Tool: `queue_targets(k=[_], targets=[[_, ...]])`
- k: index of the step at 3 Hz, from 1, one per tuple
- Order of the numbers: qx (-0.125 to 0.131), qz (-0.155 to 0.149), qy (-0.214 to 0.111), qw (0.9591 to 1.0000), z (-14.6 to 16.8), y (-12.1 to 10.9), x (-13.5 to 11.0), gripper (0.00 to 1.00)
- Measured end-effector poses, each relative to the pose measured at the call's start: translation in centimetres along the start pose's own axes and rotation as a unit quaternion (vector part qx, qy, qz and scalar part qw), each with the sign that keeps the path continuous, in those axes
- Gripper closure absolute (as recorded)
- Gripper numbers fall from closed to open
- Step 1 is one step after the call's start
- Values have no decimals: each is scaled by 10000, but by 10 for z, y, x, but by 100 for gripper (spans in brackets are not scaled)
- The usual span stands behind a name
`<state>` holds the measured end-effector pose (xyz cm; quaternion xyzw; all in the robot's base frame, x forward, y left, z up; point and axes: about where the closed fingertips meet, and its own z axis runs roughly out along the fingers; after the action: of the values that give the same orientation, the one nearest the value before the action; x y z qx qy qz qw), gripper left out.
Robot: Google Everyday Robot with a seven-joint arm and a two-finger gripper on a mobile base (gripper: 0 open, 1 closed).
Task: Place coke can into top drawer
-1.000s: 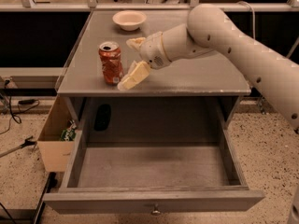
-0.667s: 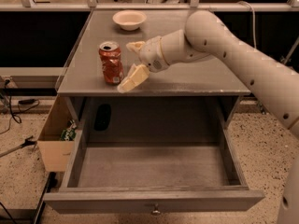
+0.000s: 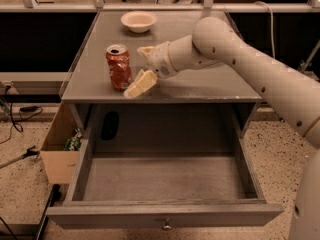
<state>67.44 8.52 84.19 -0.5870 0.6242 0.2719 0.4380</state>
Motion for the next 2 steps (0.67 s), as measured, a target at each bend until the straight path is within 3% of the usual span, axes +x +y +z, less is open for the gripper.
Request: queue_targets(k=[2], targets=[[292, 210, 103, 9993, 5, -10, -5, 0]])
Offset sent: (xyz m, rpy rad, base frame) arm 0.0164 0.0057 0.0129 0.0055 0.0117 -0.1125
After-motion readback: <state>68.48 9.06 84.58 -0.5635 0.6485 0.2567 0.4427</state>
